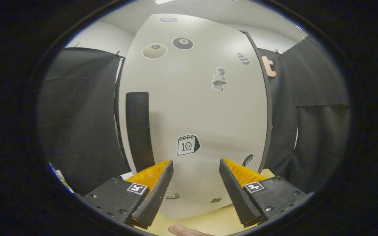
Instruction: Open the shoe cabinet door, grab the shoes and put them into the shoe cabinet, then close the shoe cabinet door.
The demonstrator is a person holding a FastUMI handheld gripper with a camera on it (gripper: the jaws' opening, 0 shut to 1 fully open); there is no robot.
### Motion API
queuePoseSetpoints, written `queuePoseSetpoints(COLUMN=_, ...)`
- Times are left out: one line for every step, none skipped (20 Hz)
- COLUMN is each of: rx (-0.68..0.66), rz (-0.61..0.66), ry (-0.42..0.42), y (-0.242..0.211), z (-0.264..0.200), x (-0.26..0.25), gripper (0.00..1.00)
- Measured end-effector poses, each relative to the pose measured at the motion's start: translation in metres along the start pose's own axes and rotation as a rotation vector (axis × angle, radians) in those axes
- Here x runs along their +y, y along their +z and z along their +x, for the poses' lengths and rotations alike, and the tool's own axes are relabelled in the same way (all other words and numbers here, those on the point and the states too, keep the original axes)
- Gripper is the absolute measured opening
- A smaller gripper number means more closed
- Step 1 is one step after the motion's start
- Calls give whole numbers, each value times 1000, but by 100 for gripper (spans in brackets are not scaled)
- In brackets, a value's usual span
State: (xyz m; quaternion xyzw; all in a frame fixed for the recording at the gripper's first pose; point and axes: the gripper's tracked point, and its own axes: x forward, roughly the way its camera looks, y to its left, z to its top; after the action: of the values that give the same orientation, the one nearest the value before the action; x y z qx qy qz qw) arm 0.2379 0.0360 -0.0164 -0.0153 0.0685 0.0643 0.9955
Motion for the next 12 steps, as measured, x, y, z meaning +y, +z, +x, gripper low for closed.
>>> queuePoseSetpoints(rx=-7, rz=0, ry=-6, y=0, z=-7, x=-2, gripper=93)
queuePoseSetpoints(rx=-18, rz=4, ry=-4, y=0, z=-16, x=-1, gripper=93)
queuePoseSetpoints(rx=-29, rz=3, ry=-7, y=0, z=-25, x=-2, gripper=93)
queuePoseSetpoints(rx=-33, rz=-3, ry=-19, y=-1, z=-36, x=-4, gripper=93)
queuePoseSetpoints(rx=-34, rz=1, ry=-38, y=-5, z=-46, x=-7, gripper=93)
queuePoseSetpoints(rx=-34, rz=12, ry=-46, y=-10, z=-58, x=-9, gripper=93)
queuePoseSetpoints(rx=-32, rz=29, ry=-37, y=-15, z=-68, x=-7, gripper=93)
queuePoseSetpoints(rx=-34, rz=49, ry=-17, y=-19, z=-79, x=-2, gripper=93)
queuePoseSetpoints(rx=-47, rz=59, ry=-7, y=-20, z=-89, x=0, gripper=93)
queuePoseSetpoints(rx=-58, rz=54, ry=-8, y=-21, z=-98, x=-1, gripper=93)
queuePoseSetpoints(rx=-69, rz=41, ry=-18, y=-21, z=-108, x=-3, gripper=93)
queuePoseSetpoints(rx=-77, rz=31, ry=-22, y=-23, z=-116, x=-4, gripper=93)
